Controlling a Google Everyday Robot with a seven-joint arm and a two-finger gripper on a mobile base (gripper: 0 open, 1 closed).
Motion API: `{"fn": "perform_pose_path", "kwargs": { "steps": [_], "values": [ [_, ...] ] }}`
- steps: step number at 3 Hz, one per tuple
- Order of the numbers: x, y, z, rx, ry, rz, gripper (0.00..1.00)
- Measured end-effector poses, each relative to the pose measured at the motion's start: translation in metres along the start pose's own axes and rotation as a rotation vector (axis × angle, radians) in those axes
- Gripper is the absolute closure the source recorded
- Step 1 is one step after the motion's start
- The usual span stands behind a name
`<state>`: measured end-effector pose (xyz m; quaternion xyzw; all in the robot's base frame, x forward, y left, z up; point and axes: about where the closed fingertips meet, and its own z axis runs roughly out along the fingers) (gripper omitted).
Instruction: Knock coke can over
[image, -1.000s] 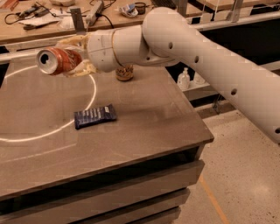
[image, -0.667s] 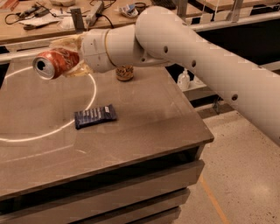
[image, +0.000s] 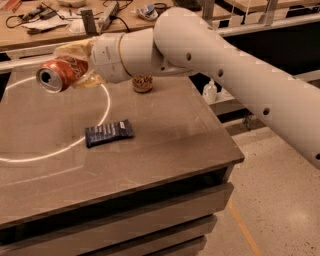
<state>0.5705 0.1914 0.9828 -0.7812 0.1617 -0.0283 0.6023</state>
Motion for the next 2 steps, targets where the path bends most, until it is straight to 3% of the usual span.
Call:
{"fn": "perform_pose_path", "kwargs": {
  "steps": [1, 2],
  "values": [
    [-0.0044, 0.0041, 0.0094, 0.03, -0.092, -0.121, 1.0],
    [-0.007, 0.0105, 0.0079, 0.068, -0.149, -0.291, 1.0]
  ]
}}
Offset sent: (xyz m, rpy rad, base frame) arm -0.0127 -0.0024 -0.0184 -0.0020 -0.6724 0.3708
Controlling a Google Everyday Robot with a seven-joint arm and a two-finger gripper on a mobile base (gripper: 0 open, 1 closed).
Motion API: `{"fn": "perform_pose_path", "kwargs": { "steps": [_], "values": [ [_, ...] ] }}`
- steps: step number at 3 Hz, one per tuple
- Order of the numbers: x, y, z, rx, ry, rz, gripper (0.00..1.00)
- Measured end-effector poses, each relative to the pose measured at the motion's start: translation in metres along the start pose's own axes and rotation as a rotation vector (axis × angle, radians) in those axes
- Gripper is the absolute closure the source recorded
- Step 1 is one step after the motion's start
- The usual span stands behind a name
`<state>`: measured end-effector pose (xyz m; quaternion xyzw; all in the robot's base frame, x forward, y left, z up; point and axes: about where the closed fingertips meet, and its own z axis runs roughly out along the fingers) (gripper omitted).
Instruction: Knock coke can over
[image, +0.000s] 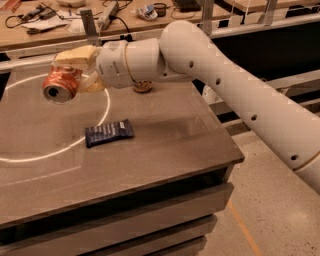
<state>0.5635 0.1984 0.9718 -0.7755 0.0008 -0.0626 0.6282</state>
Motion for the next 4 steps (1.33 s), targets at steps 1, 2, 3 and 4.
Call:
{"fn": "perform_pose_path", "kwargs": {
  "steps": [1, 2, 3, 4],
  "values": [
    [-0.015, 0.002, -0.011, -0.013, 0.07, -0.309, 1.0],
    [-0.018, 0.0, -0.014, -0.01, 0.147, -0.498, 1.0],
    [-0.018, -0.003, -0.013, -0.008, 0.153, -0.538, 1.0],
    [-0.026, 0.002, -0.004, -0.014, 0.112, -0.602, 1.0]
  ]
}}
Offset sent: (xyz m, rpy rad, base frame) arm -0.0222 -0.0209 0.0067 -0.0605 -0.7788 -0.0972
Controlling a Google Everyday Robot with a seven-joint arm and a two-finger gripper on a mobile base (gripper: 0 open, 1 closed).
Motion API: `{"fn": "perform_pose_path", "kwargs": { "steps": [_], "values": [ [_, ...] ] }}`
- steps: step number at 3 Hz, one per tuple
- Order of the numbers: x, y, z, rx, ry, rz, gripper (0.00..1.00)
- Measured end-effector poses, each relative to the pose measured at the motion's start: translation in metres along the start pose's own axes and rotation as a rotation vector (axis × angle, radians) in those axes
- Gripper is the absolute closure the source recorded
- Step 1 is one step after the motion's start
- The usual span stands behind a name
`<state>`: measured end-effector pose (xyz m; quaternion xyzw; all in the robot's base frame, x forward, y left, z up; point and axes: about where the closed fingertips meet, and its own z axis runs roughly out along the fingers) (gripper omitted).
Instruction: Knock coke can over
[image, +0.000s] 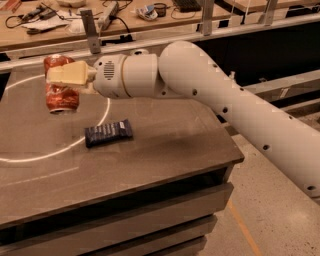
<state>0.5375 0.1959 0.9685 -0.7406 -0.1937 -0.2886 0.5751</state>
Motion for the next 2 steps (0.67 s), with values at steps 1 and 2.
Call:
{"fn": "perform_pose_path", "kwargs": {
  "steps": [1, 2],
  "values": [
    [-0.0117, 0.003, 0.0097, 0.012, -0.045, -0.153, 1.0],
    [-0.0184, 0.0039, 0.0178, 0.045, -0.052, -0.305, 1.0]
  ]
}}
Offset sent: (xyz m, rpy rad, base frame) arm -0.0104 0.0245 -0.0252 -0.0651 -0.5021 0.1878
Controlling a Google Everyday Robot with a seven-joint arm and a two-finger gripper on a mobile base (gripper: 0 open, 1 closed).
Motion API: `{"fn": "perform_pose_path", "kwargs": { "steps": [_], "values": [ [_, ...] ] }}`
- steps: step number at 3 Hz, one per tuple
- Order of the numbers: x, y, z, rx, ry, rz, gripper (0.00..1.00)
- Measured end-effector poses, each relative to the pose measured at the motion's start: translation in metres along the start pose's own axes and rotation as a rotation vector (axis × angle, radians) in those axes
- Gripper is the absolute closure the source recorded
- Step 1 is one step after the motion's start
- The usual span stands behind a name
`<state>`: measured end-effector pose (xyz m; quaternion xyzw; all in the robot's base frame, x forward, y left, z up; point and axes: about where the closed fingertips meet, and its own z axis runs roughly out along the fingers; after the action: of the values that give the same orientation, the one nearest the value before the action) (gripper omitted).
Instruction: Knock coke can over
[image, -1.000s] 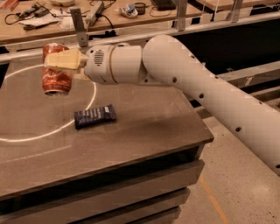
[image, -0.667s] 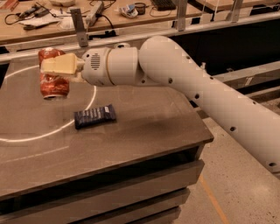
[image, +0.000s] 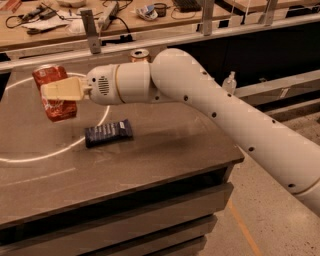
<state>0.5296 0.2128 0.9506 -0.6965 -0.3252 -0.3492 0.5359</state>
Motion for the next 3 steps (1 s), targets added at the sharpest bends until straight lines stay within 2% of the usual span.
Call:
{"fn": "perform_pose_path", "kwargs": {
  "steps": [1, 2, 3],
  "values": [
    [-0.007, -0.006, 0.011, 0.047, 0.038, -0.176, 1.0],
    [-0.018, -0.011, 0.025, 0.055, -0.001, -0.267, 1.0],
    [-0.024, -0.016, 0.039, 0.054, -0.03, -0.315, 1.0]
  ]
}}
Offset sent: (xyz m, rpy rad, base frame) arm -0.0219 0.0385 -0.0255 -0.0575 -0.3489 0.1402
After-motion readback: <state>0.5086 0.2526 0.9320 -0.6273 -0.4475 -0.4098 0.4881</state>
